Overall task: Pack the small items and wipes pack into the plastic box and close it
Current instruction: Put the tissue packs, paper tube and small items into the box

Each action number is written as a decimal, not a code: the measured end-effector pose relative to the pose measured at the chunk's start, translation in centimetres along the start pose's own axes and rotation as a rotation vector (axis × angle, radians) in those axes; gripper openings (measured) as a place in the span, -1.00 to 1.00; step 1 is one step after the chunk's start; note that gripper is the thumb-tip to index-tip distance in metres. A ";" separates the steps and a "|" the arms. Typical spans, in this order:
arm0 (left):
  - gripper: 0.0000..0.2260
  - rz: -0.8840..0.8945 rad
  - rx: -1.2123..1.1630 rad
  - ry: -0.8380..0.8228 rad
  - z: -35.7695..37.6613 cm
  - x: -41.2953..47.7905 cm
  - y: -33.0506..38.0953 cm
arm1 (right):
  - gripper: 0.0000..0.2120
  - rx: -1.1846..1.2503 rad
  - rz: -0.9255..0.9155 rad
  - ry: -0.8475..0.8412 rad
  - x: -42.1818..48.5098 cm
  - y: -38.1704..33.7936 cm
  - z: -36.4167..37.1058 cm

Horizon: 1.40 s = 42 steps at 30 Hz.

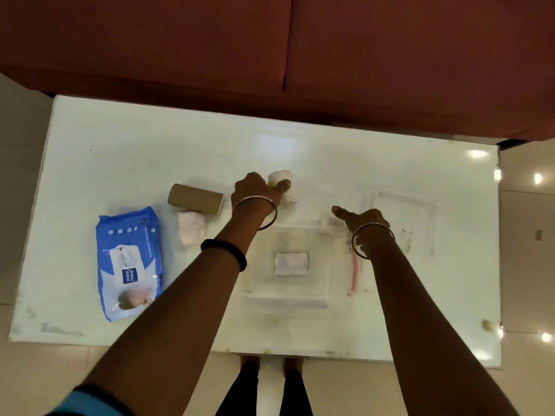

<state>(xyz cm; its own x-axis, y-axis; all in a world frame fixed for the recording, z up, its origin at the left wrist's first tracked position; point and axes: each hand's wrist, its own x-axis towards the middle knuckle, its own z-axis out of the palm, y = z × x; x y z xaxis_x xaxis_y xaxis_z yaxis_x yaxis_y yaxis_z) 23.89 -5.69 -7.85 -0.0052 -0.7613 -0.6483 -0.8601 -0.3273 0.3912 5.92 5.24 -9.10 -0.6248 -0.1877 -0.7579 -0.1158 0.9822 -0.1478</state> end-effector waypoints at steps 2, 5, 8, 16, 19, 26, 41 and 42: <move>-0.31 -0.077 0.045 -0.051 1.0 1.1 0.9 | -0.22 0.070 0.062 -0.085 0.5 -0.4 0.2; -0.26 -0.136 0.032 -0.015 2.2 2.2 1.3 | -0.19 0.104 0.120 -0.147 1.2 -0.9 0.7; -0.29 -0.146 -0.022 0.016 2.9 3.1 1.3 | -0.27 0.193 0.133 -0.163 1.9 -1.0 1.3; -0.47 -0.029 -0.135 0.029 2.5 4.1 1.0 | -0.65 0.372 -0.093 0.025 1.9 -0.7 1.1; -0.50 0.029 -0.256 0.090 0.6 3.1 1.0 | -0.71 0.321 -0.185 0.156 1.4 -1.0 0.3; -0.57 0.144 -0.447 0.167 -4.7 -2.6 -2.8 | -0.61 0.875 -0.369 0.030 -1.6 -0.3 -1.5; -0.53 0.126 -0.180 0.207 -0.1 -11.9 -9.4 | -0.75 0.623 -0.421 -0.099 -10.4 7.3 6.1; -0.54 0.128 -0.122 0.216 0.5 -11.8 -9.1 | -0.73 0.558 -0.422 -0.085 -10.3 7.3 6.6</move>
<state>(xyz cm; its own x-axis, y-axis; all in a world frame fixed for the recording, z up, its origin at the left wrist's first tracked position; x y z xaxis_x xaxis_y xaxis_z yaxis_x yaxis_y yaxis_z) 31.52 6.52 -4.12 0.0106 -0.8983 -0.4393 -0.7916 -0.2760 0.5451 16.62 14.28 -6.57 -0.5487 -0.5746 -0.6073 0.0922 0.6804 -0.7270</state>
